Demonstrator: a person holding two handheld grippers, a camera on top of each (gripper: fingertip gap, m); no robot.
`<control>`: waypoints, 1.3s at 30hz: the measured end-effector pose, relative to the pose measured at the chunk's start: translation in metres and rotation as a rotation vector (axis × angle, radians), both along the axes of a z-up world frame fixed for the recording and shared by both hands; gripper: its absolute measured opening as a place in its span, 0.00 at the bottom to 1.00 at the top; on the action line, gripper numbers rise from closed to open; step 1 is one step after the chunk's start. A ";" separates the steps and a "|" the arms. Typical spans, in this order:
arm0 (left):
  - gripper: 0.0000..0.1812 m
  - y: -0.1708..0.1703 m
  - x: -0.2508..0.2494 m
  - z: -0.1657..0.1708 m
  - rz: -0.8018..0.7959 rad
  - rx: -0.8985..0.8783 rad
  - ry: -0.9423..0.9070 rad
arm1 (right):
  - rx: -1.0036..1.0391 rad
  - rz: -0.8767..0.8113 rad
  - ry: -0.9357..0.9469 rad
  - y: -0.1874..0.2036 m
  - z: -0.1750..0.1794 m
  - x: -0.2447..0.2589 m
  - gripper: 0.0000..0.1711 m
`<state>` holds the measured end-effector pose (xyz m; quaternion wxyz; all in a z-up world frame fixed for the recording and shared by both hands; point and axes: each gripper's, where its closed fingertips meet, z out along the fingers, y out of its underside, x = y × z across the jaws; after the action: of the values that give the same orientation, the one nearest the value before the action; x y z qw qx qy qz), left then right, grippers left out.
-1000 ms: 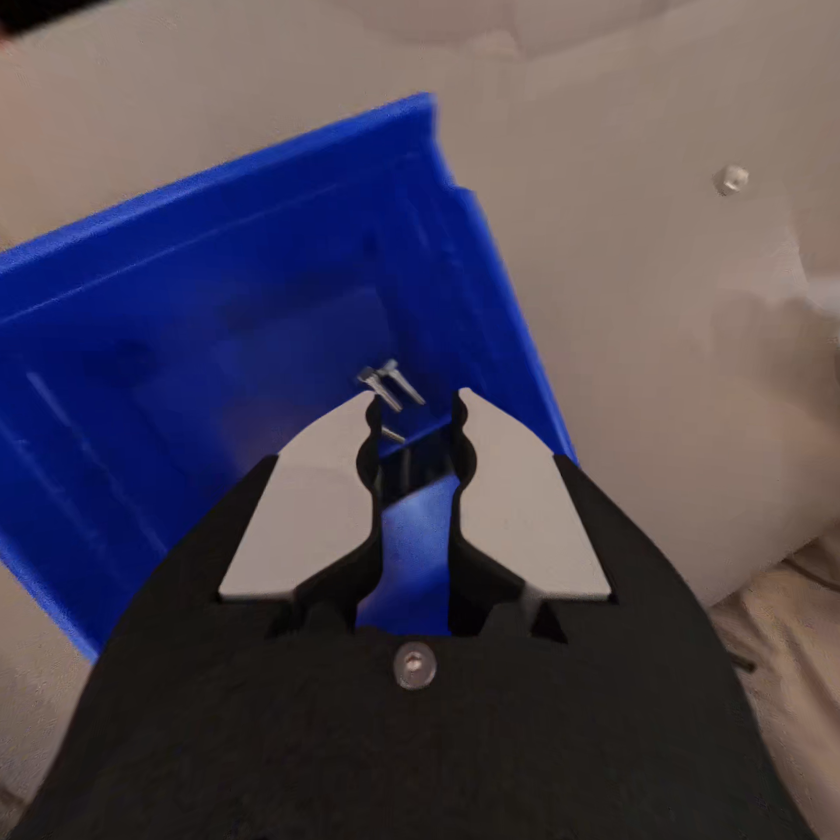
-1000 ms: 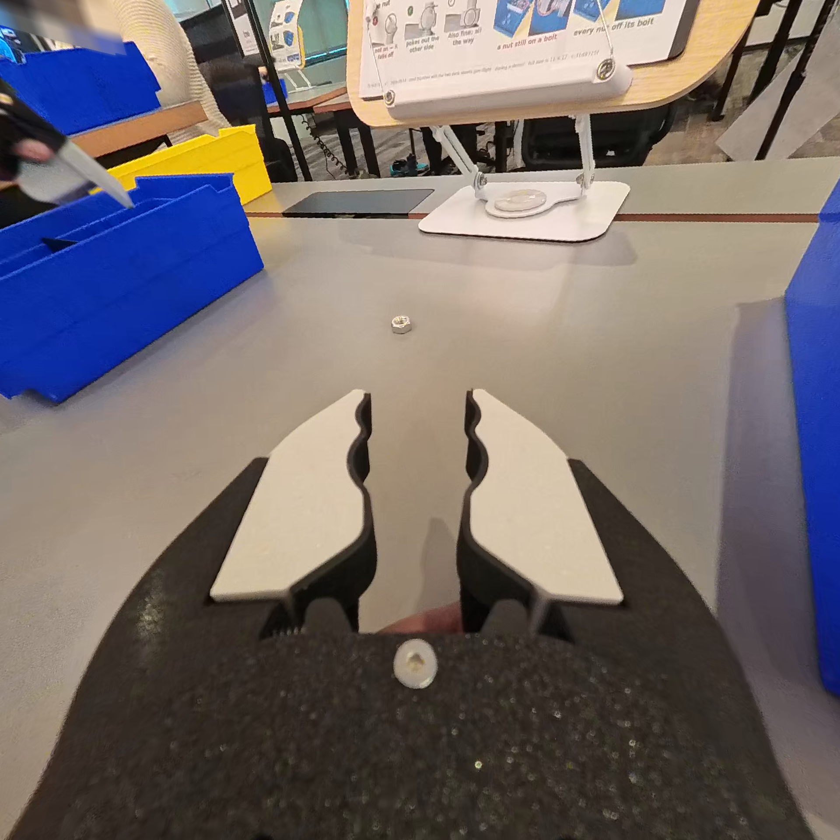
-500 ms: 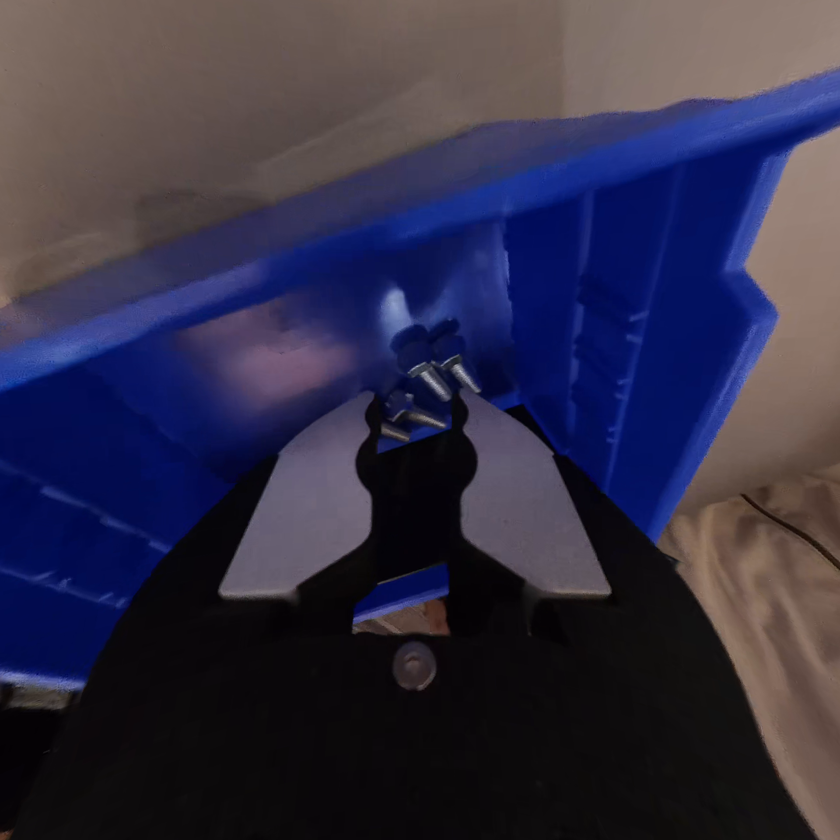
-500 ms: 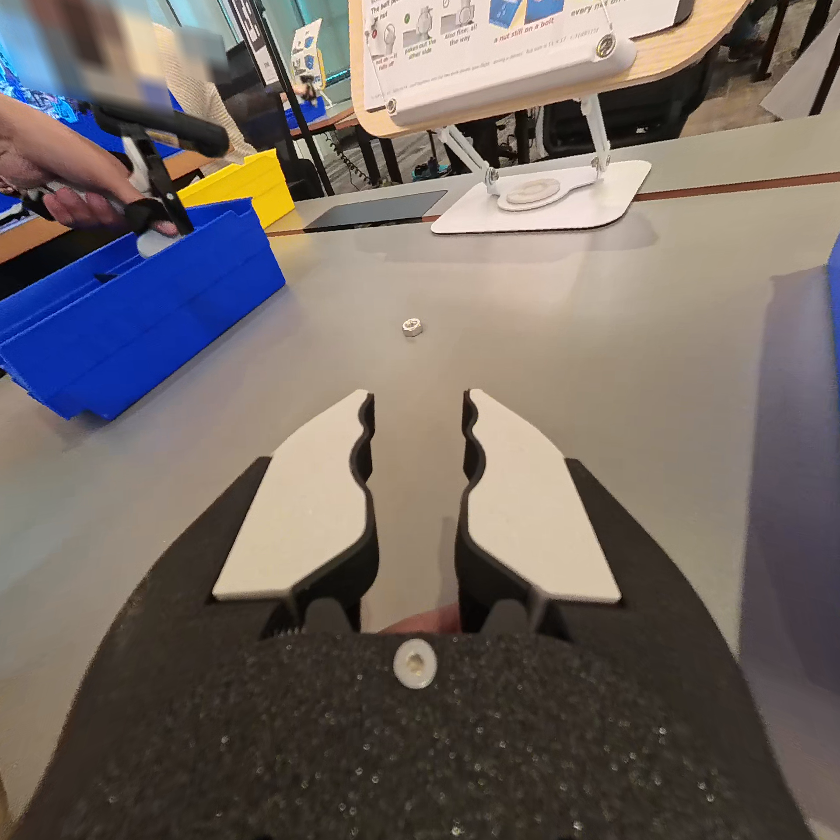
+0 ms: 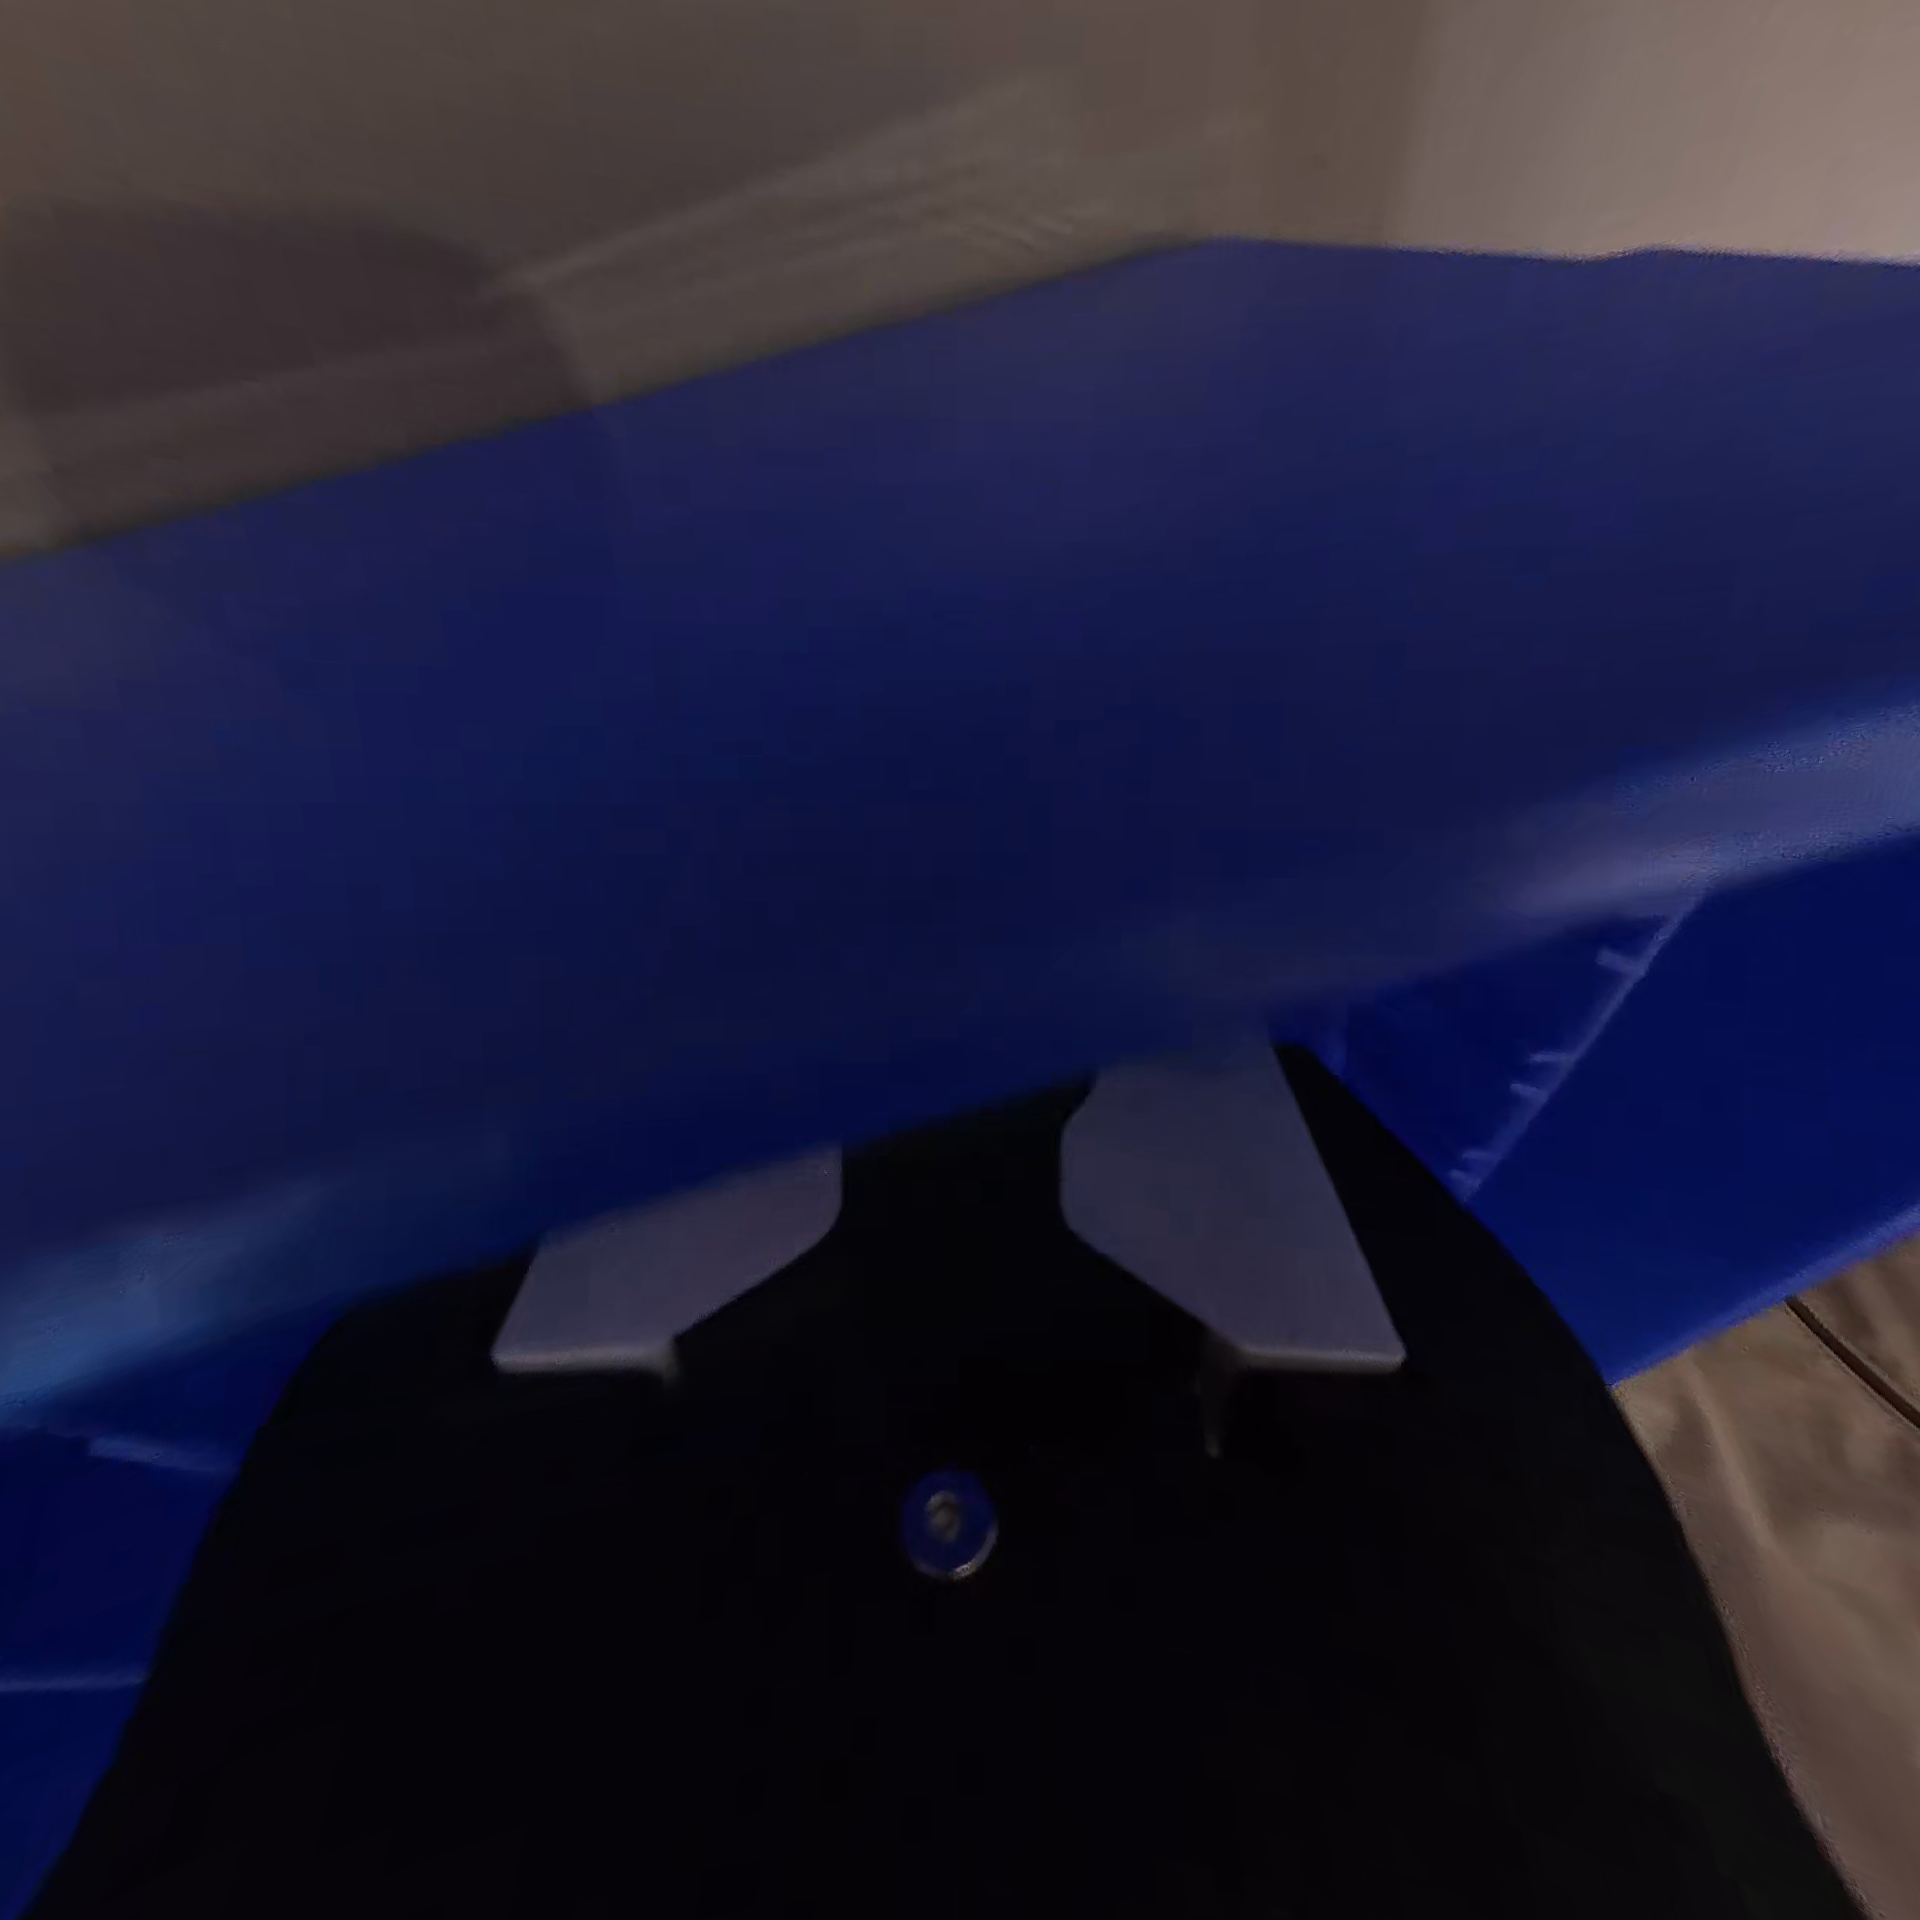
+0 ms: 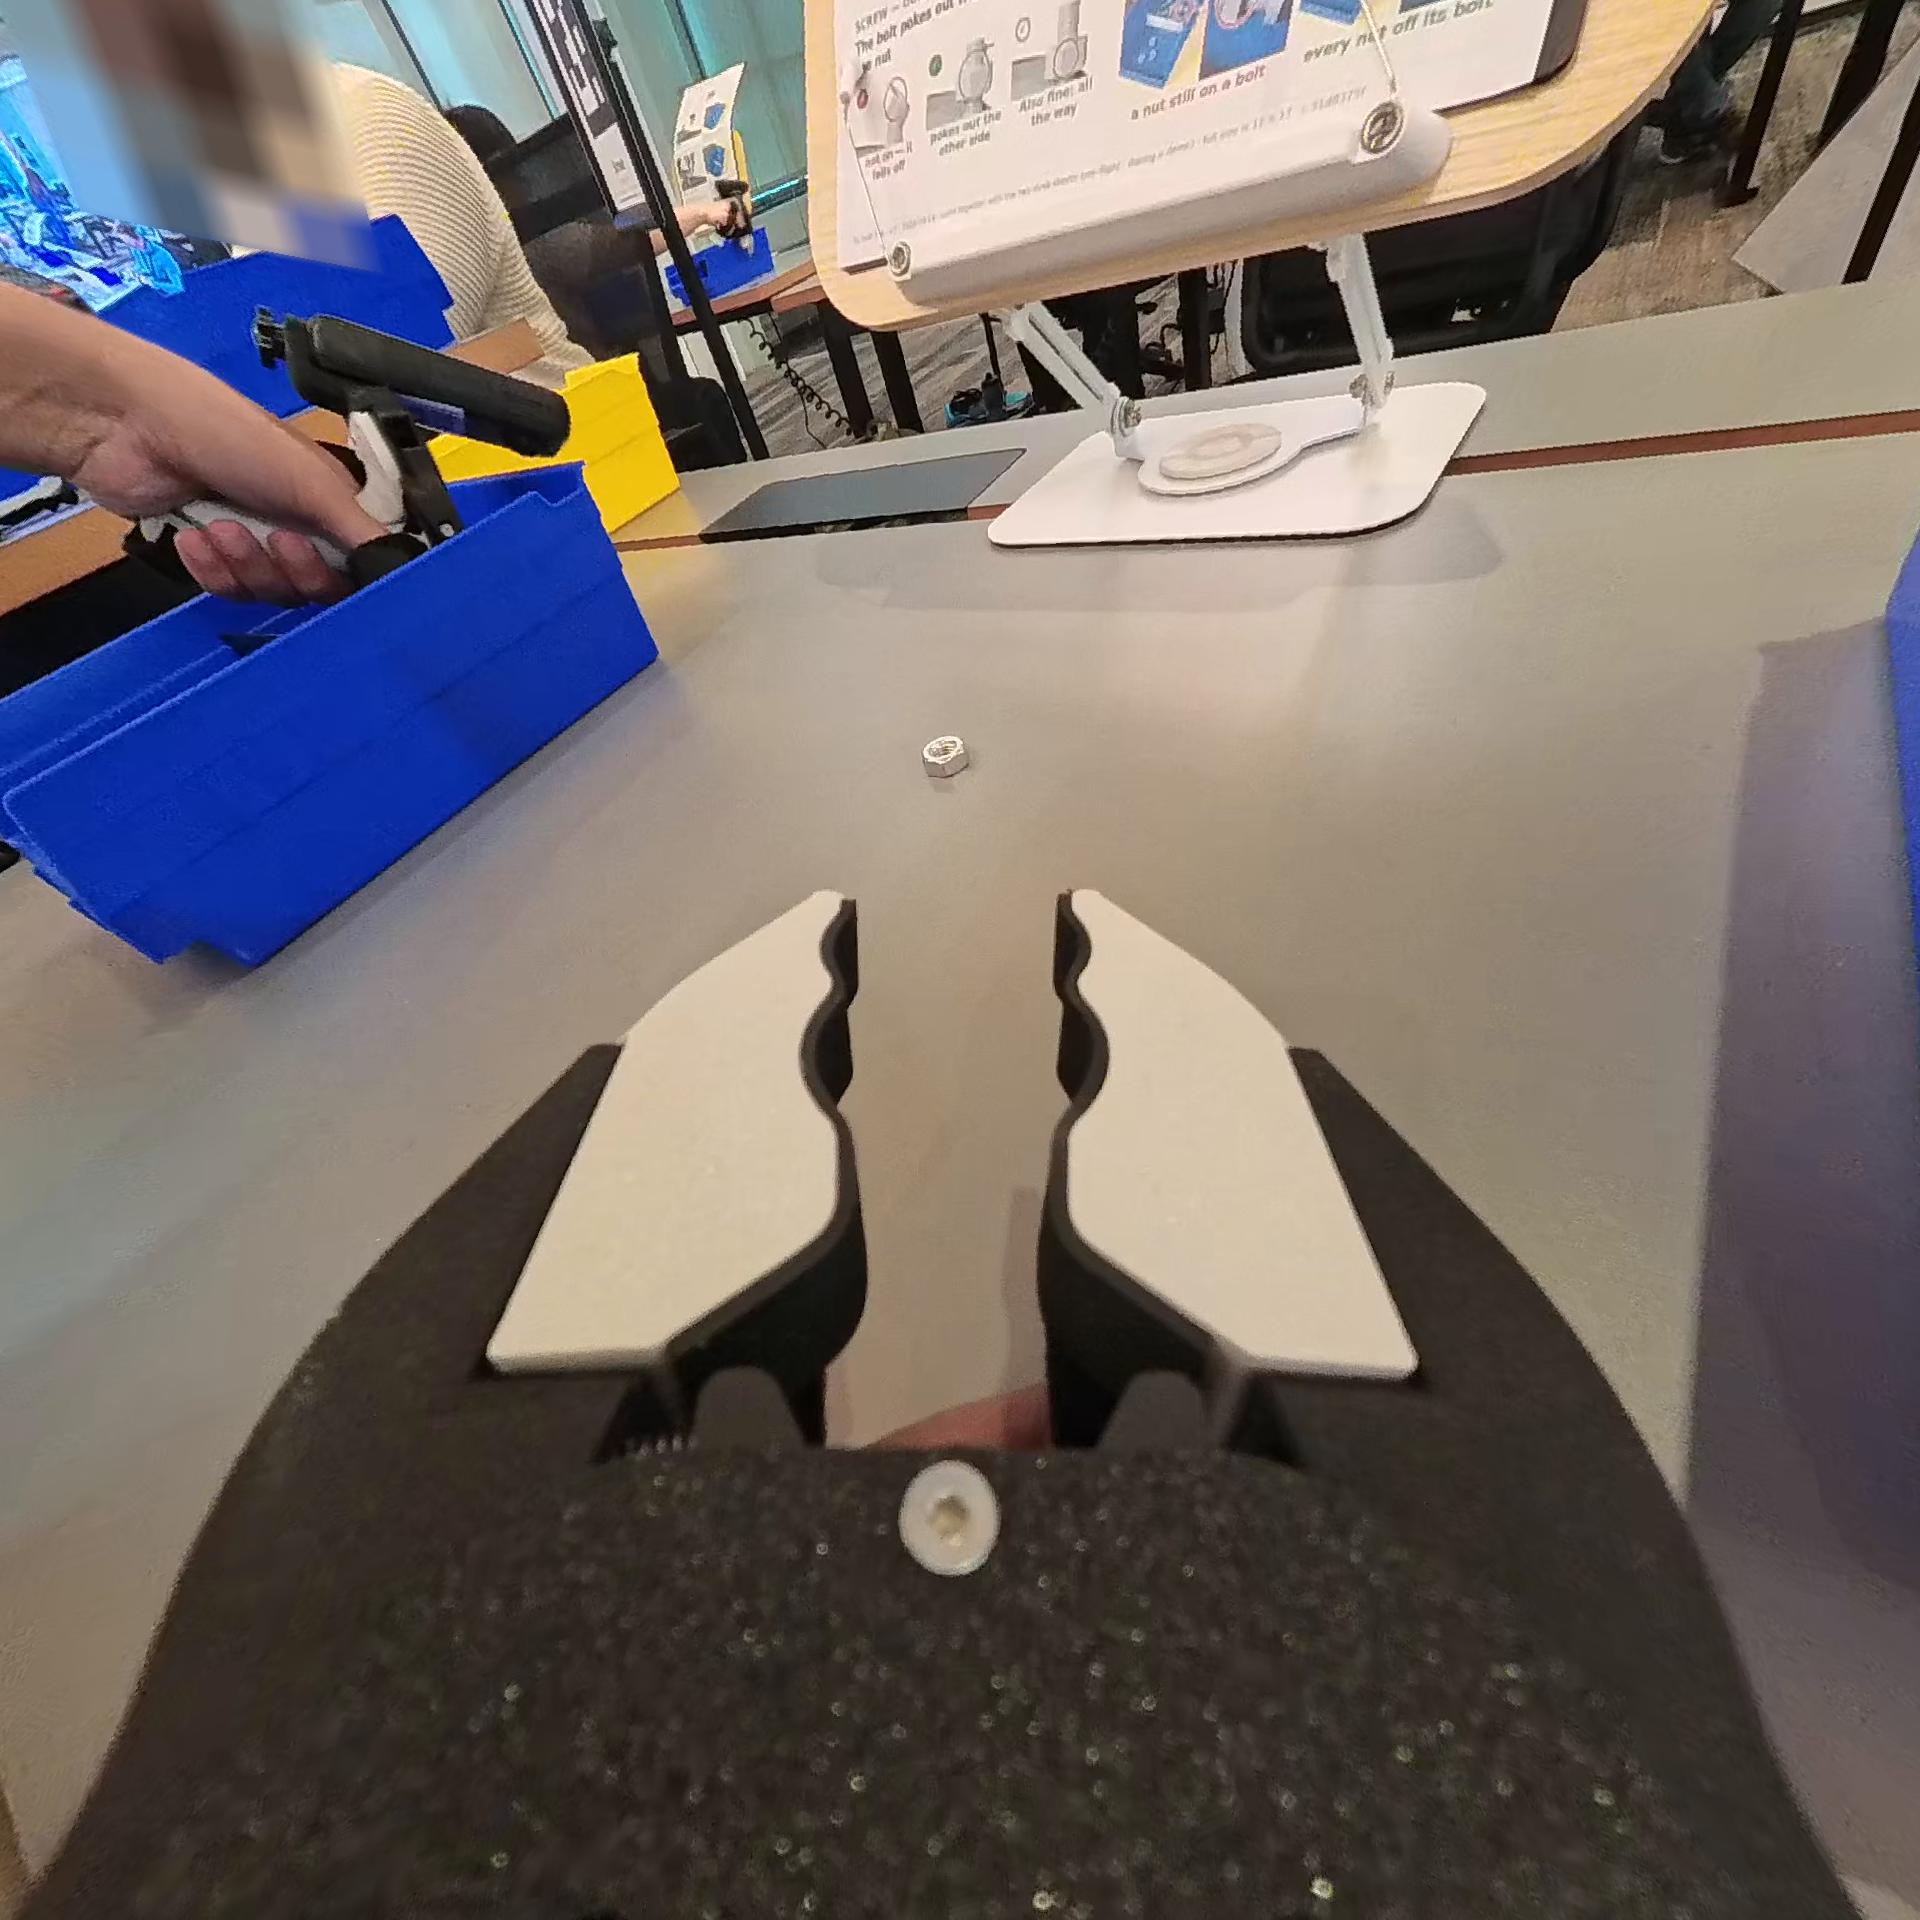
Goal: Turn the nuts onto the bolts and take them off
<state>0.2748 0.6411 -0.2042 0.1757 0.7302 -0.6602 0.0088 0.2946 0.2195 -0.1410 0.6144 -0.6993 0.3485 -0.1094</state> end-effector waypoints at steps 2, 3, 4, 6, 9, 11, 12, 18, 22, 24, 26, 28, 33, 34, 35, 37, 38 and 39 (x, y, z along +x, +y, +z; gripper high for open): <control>0.17 0.001 0.000 0.003 -0.024 0.008 -0.014 | -0.001 0.000 -0.001 0.000 0.000 0.000 0.21; 0.15 0.003 0.001 0.006 -0.040 0.011 -0.027 | -0.001 0.000 -0.002 0.000 0.000 0.000 0.21; 0.00 0.001 0.004 0.012 -0.057 -0.007 -0.065 | -0.002 -0.001 -0.004 0.000 0.000 0.000 0.21; 0.00 0.006 0.010 0.020 -0.075 0.011 -0.117 | -0.006 -0.001 -0.007 0.000 0.000 0.000 0.21; 0.00 0.007 0.004 0.021 -0.079 0.009 -0.127 | -0.014 0.000 -0.013 0.001 0.000 -0.001 0.21; 0.00 0.004 0.001 0.017 -0.069 -0.006 -0.126 | -0.017 -0.003 -0.020 0.001 0.000 -0.001 0.21; 0.00 0.002 0.001 0.016 -0.076 -0.012 -0.129 | -0.019 -0.004 -0.023 0.001 0.001 -0.001 0.21; 0.07 -0.004 0.016 0.012 -0.022 -0.015 -0.187 | -0.020 -0.003 -0.023 0.001 0.001 -0.002 0.21; 0.11 -0.010 0.020 0.007 0.014 -0.045 -0.173 | -0.039 0.003 -0.014 0.003 -0.002 -0.002 0.20; 0.15 -0.010 0.020 0.004 0.005 -0.035 -0.166 | -0.050 0.006 -0.014 0.004 -0.003 -0.002 0.20; 0.15 -0.009 0.022 0.003 0.006 -0.026 -0.174 | -0.056 0.007 -0.019 0.005 -0.003 -0.003 0.19; 0.13 -0.009 0.024 0.001 0.017 -0.024 -0.185 | -0.061 0.008 -0.024 0.005 -0.003 -0.003 0.19; 0.12 -0.008 0.025 -0.004 0.032 -0.026 -0.188 | -0.073 0.012 -0.034 0.007 -0.003 -0.004 0.19; 0.11 -0.009 0.025 -0.004 0.036 -0.032 -0.190 | -0.072 0.012 -0.036 0.007 -0.003 -0.004 0.19; 0.10 -0.010 0.025 -0.005 0.038 -0.041 -0.193 | -0.071 0.011 -0.038 0.007 -0.002 -0.004 0.19; 0.10 -0.013 0.024 -0.010 0.062 -0.052 -0.190 | -0.068 0.011 -0.039 0.006 -0.002 -0.004 0.19; 0.10 -0.013 0.024 -0.010 0.075 -0.053 -0.197 | -0.068 0.011 -0.039 0.006 -0.002 -0.004 0.19; 0.10 -0.013 0.025 -0.010 0.074 -0.055 -0.201 | -0.067 0.011 -0.039 0.006 -0.002 -0.004 0.19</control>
<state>0.2993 0.6285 -0.2138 0.1283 0.7444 -0.6466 0.1067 0.2901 0.2257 -0.1432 0.5978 -0.7192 0.3288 -0.1315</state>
